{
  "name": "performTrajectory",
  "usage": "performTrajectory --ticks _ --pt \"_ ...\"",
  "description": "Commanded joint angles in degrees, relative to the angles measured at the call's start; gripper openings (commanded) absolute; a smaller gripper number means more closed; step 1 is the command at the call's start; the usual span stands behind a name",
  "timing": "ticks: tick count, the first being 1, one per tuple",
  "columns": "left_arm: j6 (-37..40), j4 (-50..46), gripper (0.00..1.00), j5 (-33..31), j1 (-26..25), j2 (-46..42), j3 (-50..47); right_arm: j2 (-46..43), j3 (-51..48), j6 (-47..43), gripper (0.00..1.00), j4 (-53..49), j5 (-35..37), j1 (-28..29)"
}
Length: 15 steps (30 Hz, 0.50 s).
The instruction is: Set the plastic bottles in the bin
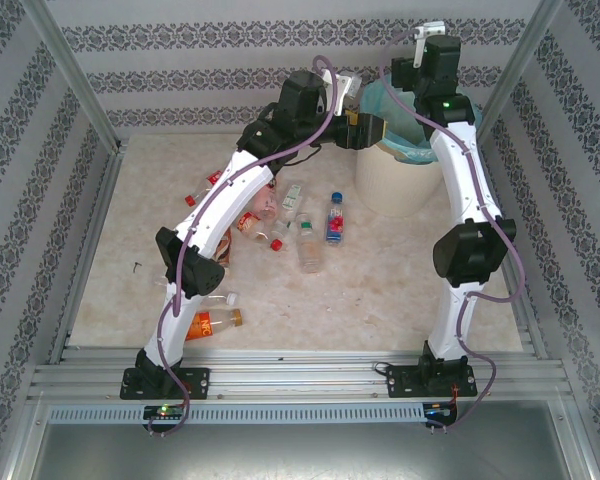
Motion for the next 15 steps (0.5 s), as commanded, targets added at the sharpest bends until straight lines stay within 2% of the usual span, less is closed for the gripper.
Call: performTrajectory --ticks 1,8,15 --pt "-1.1 0.86 0.82 0.79 -0.11 0.21 0.34 0.5 1.69 0.15 0.83 -0.61 -0.49 -0.29" --pt "0.32 -0.77 0.81 -0.09 -0.11 -0.54 0.47 -1.02 1.87 1.38 0.82 -1.4 -2.67 0.12" --pt "10.92 -10.76 0.82 -6.73 -0.11 -8.26 -2.09 -8.38 2.89 1.88 0.82 -3.28 -7.8 3.64"
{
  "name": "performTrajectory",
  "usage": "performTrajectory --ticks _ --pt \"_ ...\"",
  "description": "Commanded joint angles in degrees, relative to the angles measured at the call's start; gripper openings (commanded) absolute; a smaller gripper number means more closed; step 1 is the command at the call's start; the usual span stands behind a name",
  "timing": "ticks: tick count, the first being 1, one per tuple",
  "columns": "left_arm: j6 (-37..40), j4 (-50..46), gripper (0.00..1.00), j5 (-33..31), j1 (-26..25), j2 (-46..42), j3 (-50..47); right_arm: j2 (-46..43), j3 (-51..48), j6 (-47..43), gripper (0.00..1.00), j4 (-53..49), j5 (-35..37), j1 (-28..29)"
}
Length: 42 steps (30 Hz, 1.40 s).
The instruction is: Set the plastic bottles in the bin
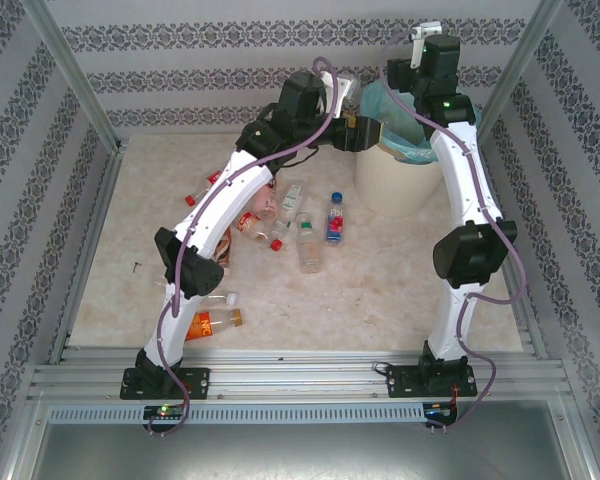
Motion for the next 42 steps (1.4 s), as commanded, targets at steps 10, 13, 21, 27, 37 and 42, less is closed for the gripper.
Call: performTrajectory --ticks 10,13,21,27,37,42 --pt "17.3 0.23 0.86 -14.6 -0.02 -41.94 -52.46 -27.34 -19.62 1.7 0.81 5.85 -11.68 14.15" --pt "14.86 -4.57 0.86 -19.91 -0.03 -50.03 -61.92 -33.08 -29.67 3.09 0.8 9.33 -13.56 18.63" --pt "18.96 -17.84 0.84 -16.83 -0.11 -62.64 -76.63 -40.65 -50.67 3.47 0.8 15.74 -18.58 28.31" --pt "32.18 -24.65 0.84 -12.94 -0.22 -63.23 -80.16 -43.31 -59.6 7.65 0.78 18.84 -20.7 30.32" --pt "54.04 -33.3 0.81 -12.91 -0.64 -63.13 -90.93 -51.06 -66.53 0.22 0.78 19.48 -14.4 32.81" --pt "53.28 -33.35 0.79 -18.22 -0.64 -61.61 -95.82 -52.11 -67.94 -1.62 0.78 19.24 -12.73 32.82"
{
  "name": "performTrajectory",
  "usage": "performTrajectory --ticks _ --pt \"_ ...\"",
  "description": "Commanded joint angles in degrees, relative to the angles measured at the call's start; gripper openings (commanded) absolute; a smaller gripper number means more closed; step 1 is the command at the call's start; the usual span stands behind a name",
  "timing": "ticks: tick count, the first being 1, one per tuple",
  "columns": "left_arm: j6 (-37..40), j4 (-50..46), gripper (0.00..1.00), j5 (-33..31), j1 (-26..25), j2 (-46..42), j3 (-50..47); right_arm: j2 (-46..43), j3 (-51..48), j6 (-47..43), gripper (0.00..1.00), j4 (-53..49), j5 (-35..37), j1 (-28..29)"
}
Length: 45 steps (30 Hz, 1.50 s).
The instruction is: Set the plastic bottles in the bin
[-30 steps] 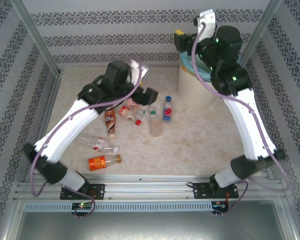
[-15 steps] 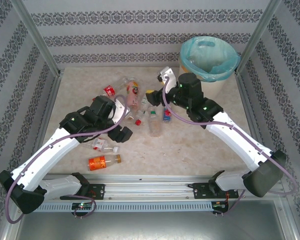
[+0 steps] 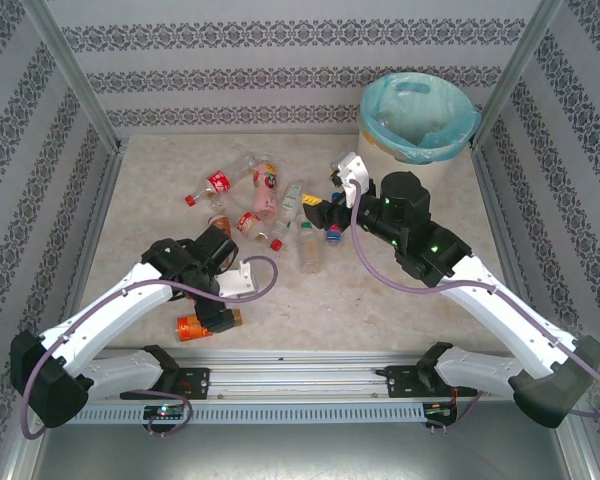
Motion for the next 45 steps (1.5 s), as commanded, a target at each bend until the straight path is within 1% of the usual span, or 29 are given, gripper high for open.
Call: performTrajectory --ticks 1,5,8,13,21,26,32,38,45 --pt "2.89 -3.07 0.79 -4.59 -0.36 1.71 -2.9 0.02 -1.22 -2.53 0.78 0.99 2.34 0.24" --pt "2.71 -0.99 0.81 -10.02 -0.4 3.63 -7.72 0.96 -0.89 -2.99 0.78 0.93 1.95 0.4" --pt "2.95 1.3 0.83 -12.12 -0.44 3.67 -10.07 1.64 -0.36 -3.73 0.78 0.3 1.66 0.45" --pt "2.03 5.35 0.88 -11.98 -0.47 4.43 -12.97 1.67 -0.7 -5.22 0.79 0.18 1.82 0.59" --pt "0.29 11.09 0.89 -12.72 -1.14 8.93 -15.08 1.49 -1.66 -6.94 0.8 -0.09 2.0 0.6" --pt "-0.17 12.86 0.87 -10.96 -1.8 11.42 -14.8 1.5 -2.03 -8.86 0.81 -0.52 2.96 0.51" --pt "-0.53 14.38 0.8 -8.62 -3.03 12.26 -15.46 1.85 -2.11 -10.62 0.81 -0.81 3.4 0.57" --pt "0.66 14.98 0.69 -10.83 -3.6 11.38 -15.85 2.5 -1.98 -11.07 0.81 -0.81 3.5 0.51" --pt "0.68 16.22 0.67 -9.83 -4.61 10.05 -17.38 2.96 -1.76 -11.16 0.81 -0.83 3.34 0.56"
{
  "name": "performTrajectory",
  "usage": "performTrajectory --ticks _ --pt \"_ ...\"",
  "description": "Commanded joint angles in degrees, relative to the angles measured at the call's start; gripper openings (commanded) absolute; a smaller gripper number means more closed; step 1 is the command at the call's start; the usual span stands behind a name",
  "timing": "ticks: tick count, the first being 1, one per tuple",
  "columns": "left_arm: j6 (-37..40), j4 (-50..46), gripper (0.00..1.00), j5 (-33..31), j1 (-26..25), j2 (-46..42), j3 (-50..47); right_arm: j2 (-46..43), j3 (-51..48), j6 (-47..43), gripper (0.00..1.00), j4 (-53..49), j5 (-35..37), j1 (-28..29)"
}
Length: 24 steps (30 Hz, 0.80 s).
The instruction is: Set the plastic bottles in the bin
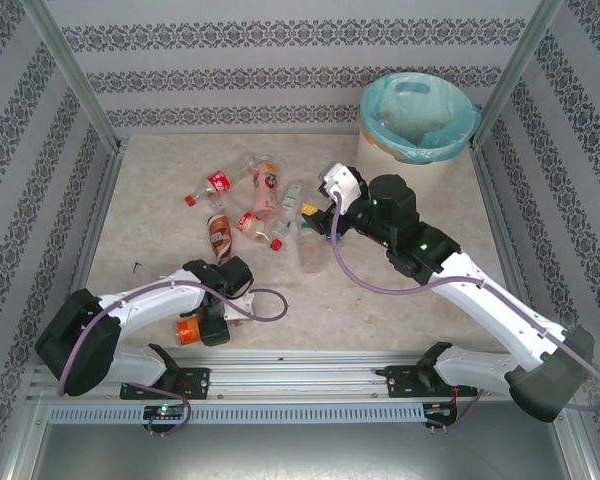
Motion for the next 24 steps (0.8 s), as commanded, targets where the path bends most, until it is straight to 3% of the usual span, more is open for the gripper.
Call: performTrajectory --ticks 1,4,11,18,24 --pt "0.69 1.69 0.69 0.27 -1.39 -1.3 -1.24 0.78 0.19 -0.61 0.81 0.2 0.38 0.56" --pt "0.7 2.32 0.69 0.49 -2.11 -1.55 -1.81 1.74 0.95 0.12 0.8 0.19 -1.43 0.64" --pt "0.97 2.09 0.55 0.84 -3.07 -1.78 -1.43 1.5 1.52 0.11 0.79 0.58 -1.32 1.12" --pt "1.4 0.22 0.48 1.12 -2.99 -4.36 2.36 -0.34 1.66 3.36 0.78 0.07 -1.09 1.9" --pt "1.01 -4.63 0.46 9.03 -3.01 -9.47 9.45 -4.63 -3.09 3.25 0.77 2.52 2.79 6.61"
